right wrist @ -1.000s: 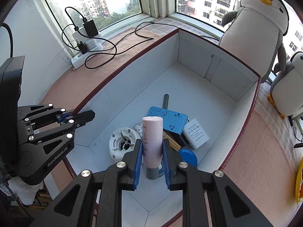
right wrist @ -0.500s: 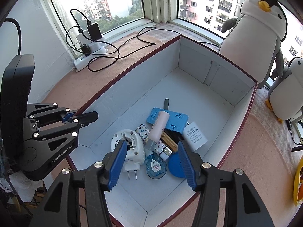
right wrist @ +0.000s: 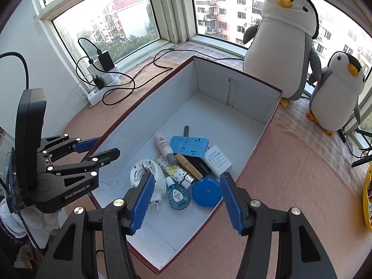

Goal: Organize rigid objects

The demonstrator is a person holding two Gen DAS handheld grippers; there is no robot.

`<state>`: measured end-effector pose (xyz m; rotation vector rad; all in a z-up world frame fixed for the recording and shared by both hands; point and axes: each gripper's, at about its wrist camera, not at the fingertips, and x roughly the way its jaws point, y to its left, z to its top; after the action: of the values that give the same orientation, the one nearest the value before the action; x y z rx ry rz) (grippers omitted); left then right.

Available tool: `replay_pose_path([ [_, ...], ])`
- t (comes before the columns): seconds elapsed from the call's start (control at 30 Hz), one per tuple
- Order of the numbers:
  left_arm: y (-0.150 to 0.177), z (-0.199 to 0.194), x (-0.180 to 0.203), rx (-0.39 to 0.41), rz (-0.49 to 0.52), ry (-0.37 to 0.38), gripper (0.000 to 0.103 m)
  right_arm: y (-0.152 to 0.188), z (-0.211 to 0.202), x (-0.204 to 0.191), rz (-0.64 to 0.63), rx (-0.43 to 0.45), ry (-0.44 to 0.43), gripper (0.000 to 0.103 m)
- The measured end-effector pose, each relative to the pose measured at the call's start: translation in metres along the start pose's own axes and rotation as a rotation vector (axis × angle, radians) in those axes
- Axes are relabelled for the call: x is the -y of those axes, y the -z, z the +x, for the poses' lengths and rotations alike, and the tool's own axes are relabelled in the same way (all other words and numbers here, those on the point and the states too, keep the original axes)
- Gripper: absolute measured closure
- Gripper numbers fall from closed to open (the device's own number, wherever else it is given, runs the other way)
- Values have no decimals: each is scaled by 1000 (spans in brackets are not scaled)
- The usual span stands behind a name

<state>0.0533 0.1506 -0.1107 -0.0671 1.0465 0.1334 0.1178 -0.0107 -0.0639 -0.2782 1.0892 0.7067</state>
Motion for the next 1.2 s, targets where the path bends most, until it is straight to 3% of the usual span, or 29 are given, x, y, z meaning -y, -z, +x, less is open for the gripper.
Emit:
replay_pose_path([
  [0.13, -2, -6, 0, 15, -1, -7, 59, 7, -18, 8, 20, 37, 14, 48],
  [0.57, -2, -61, -2, 116, -25, -17, 59, 44, -100, 41, 141, 188, 84, 44],
  [0.67, -3, -85, 9, 165, -4, -2, 58, 54, -124, 47, 170, 230, 111, 44],
  [0.8, -3, -120, 31, 239, 40, 40, 44, 68, -155, 51, 198, 286, 175, 44],
  [0.93, -4, -151, 53, 314, 79, 72, 40, 84, -184, 52, 230, 344, 244, 42],
  [1.0, -5, -162, 63, 339, 92, 101, 33, 93, -197, 52, 252, 374, 281, 39],
  [1.2, -1, -176, 89, 369, 146, 132, 33, 112, -227, 45, 297, 444, 346, 37],
])
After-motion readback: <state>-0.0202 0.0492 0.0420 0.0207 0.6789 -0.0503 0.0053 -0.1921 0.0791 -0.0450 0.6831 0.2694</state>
